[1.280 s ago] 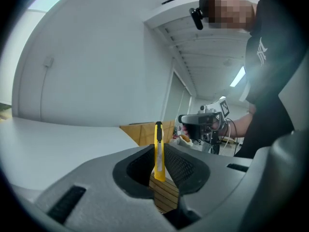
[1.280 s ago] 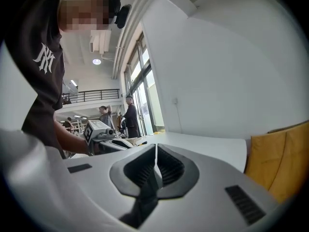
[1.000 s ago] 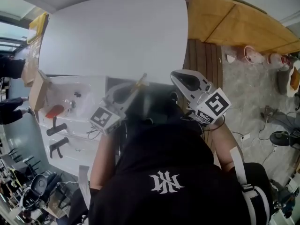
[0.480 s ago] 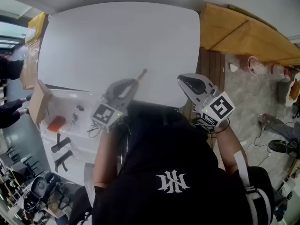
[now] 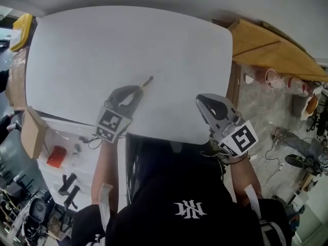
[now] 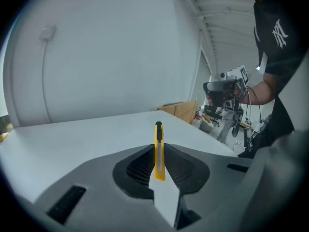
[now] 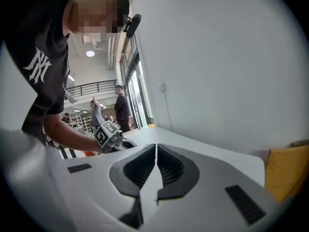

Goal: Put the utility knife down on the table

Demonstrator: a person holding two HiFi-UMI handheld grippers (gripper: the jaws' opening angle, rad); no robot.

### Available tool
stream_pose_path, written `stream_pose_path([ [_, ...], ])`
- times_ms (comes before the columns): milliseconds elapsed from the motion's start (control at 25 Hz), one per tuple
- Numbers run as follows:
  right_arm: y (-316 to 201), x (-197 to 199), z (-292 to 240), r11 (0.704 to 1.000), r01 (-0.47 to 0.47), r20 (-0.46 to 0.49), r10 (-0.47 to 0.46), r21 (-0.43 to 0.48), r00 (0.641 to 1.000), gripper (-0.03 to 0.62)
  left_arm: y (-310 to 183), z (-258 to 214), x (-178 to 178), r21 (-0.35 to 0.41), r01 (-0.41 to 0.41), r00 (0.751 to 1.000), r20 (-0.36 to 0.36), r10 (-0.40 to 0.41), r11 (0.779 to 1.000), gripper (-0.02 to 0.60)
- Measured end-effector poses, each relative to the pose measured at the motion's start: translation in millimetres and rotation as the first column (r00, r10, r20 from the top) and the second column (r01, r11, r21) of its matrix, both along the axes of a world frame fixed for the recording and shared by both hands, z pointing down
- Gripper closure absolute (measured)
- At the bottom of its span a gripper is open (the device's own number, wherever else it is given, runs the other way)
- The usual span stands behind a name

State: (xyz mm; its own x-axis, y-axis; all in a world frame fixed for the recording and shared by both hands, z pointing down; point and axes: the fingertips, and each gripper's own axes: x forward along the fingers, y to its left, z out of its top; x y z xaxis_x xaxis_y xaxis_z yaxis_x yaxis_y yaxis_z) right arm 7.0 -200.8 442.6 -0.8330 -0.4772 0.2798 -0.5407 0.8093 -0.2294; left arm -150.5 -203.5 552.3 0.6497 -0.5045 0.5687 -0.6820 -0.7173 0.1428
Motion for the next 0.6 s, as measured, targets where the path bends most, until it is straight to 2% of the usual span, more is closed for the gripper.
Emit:
stream_pose_path([
  [240, -47.1, -25.8, 63.9, 0.996, 0.089, 0.034, -0.09, 0.017, 0.995, 0.589, -43.6, 57.5, -13.3, -0.056, -0.002, 0.996, 0.089, 0.007, 0.998, 0.523],
  [400, -66.6, -41.4, 88.5, 0.986, 0.165, 0.06, -0.167, 0.036, 0.984, 0.589, -54.4, 83.1, -13.7, -0.105, 0.011, 0.989, 0.145, 0.005, 0.994, 0.523],
  [600, -84.6, -38.4, 112.8, 0.987, 0.161, 0.095, -0.163, 0.025, 0.982, 0.589, -64.7, 103.1, -9.7, -0.126, 0.003, 0.98, 0.197, 0.022, 0.992, 0.523],
])
